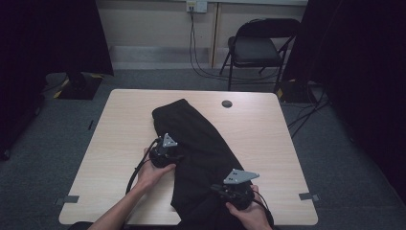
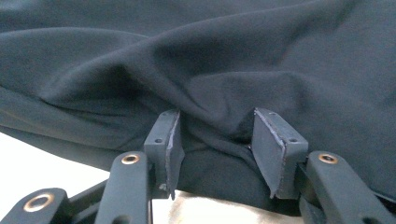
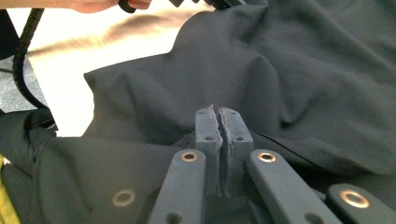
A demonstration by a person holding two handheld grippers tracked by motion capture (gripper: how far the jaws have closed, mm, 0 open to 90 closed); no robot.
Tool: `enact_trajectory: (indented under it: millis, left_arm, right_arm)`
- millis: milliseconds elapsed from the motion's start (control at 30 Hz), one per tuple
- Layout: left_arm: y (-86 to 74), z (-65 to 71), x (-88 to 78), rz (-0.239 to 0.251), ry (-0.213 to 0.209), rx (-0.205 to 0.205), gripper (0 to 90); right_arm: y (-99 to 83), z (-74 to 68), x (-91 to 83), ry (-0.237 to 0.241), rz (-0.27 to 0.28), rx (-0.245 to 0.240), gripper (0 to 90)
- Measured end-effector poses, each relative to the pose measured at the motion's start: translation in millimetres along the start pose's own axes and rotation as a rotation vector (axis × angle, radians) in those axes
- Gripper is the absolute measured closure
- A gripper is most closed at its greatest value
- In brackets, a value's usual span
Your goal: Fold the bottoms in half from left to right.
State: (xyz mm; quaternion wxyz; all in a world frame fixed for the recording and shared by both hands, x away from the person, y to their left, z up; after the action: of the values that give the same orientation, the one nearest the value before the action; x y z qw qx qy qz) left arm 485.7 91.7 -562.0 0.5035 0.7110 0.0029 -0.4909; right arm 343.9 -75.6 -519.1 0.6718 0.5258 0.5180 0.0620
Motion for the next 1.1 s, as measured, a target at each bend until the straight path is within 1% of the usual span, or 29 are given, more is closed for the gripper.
enact_trajectory:
  millis: [33, 67, 133, 167, 233, 300, 333, 367, 400, 433, 467, 500, 567, 600, 633, 667, 700, 733, 767, 800, 867, 900, 933, 967, 1033, 1100]
  left_arm:
    - [-0.3, -0.9, -0.3, -0.003, 0.001, 0.001, 52.5]
    - [-0.2, -2.0, 0.1, -0.004, -0.002, -0.007, 52.2]
    - [0.4, -5.1, 1.1, -0.003, 0.005, -0.028, 52.0]
    - [0.1, -7.0, 0.9, -0.013, 0.008, -0.019, 52.0]
    - [1.6, -12.1, 1.9, -0.014, 0.034, -0.011, 52.2]
    - [2.8, -17.0, 3.1, 0.001, 0.058, -0.014, 52.8]
    - [2.7, -20.4, 3.4, 0.005, 0.068, -0.019, 53.4]
    - [2.9, -23.4, 4.2, 0.014, 0.071, -0.035, 53.5]
    - [3.3, -27.2, 4.7, 0.024, 0.077, -0.042, 53.9]
    - [3.5, -29.1, 5.3, 0.030, 0.074, -0.058, 54.0]
    - [3.6, -30.5, 5.7, 0.035, 0.061, -0.070, 54.7]
    - [3.3, -32.1, 6.0, 0.035, 0.052, -0.078, 57.0]
    - [4.8, -33.7, 6.6, 0.011, 0.049, -0.072, 57.9]
    - [5.4, -33.4, 6.8, -0.002, 0.044, -0.080, 57.9]
    - [5.4, -33.8, 6.6, -0.009, 0.049, -0.078, 57.9]
    - [5.7, -34.0, 6.6, -0.008, 0.056, -0.067, 57.9]
    - [5.9, -33.1, 7.0, -0.001, 0.053, -0.076, 58.0]
    - [5.1, -33.5, 6.6, -0.002, 0.049, -0.086, 58.0]
    - [4.7, -34.7, 6.2, -0.002, 0.049, -0.082, 58.0]
    - [4.8, -34.2, 6.3, -0.001, 0.049, -0.083, 57.9]
    - [4.5, -33.9, 6.4, 0.006, 0.050, -0.088, 57.9]
    - [4.7, -33.5, 6.6, 0.014, 0.049, -0.094, 57.9]
    - [4.3, -33.7, 6.3, 0.013, 0.052, -0.089, 58.0]
    - [3.9, -34.1, 5.9, 0.014, 0.056, -0.086, 58.0]
    - [4.0, -33.6, 6.3, 0.030, 0.058, -0.093, 58.0]
    - [3.2, -33.7, 6.0, 0.036, 0.055, -0.094, 58.0]
  right_arm:
    - [-1.8, 1.7, -4.5, -0.007, 0.003, 0.005, 87.8]
    - [-3.8, 4.2, -9.1, -0.015, 0.005, 0.010, 87.8]
    - [-7.0, 9.7, -18.7, -0.025, 0.019, 0.036, 88.2]
    - [-8.9, 12.7, -23.6, -0.034, 0.024, 0.042, 88.3]
    - [-13.5, 20.7, -32.5, -0.063, 0.024, 0.052, 88.7]
    - [-18.8, 28.9, -40.0, -0.087, 0.022, 0.068, 88.9]
    - [-21.9, 33.3, -43.9, -0.105, 0.017, 0.068, 89.0]
    - [-24.5, 36.9, -48.1, -0.111, 0.018, 0.077, 89.1]
    - [-27.2, 40.8, -52.6, -0.124, 0.019, 0.083, 89.1]
    - [-30.5, 44.6, -57.0, -0.140, 0.013, 0.084, 89.2]
    - [-33.5, 48.2, -61.4, -0.155, 0.011, 0.085, 89.2]
    - [-36.3, 51.6, -65.4, -0.169, 0.010, 0.095, 89.3]
    - [-43.6, 56.7, -70.0, -0.194, -0.011, 0.091, 89.3]
    - [-47.7, 58.6, -71.4, -0.207, -0.023, 0.081, 89.2]
    - [-51.9, 59.2, -71.5, -0.207, -0.034, 0.083, 89.1]
    - [-56.0, 59.7, -71.2, -0.207, -0.047, 0.087, 89.2]
    - [-60.0, 60.0, -70.6, -0.208, -0.063, 0.090, 85.0]
    - [-62.4, 60.5, -70.3, -0.207, -0.066, 0.094, 75.9]
    - [-61.3, 61.8, -71.2, -0.215, -0.048, 0.103, 72.2]
    - [-56.9, 62.6, -71.9, -0.210, -0.025, 0.104, 69.2]
    - [-41.9, 65.6, -69.0, -0.216, 0.018, 0.089, 61.7]
    - [-33.9, 67.9, -63.5, -0.212, 0.026, 0.084, 61.4]
    - [-25.8, 70.4, -55.5, -0.203, 0.032, 0.081, 60.3]
    - [-17.9, 73.1, -45.8, -0.201, 0.031, 0.070, 58.8]
    - [-2.5, 78.3, -22.2, -0.181, 0.021, 0.040, 56.2]
    - [12.2, 86.3, 3.1, -0.186, 0.004, 0.015, 50.4]
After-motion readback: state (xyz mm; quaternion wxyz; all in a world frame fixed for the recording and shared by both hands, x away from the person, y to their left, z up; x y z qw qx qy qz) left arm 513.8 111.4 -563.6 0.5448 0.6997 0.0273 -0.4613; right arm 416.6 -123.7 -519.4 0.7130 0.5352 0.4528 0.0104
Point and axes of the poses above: each handheld gripper's, and its own axes: x roughly forward along the jaws, y roughly out of its top, z roughly to its right, the point moved 10 cm from there along x, roughly forward along the jaws, and after that the axes turned 2 degrees about -y, right-handed, at the moved point
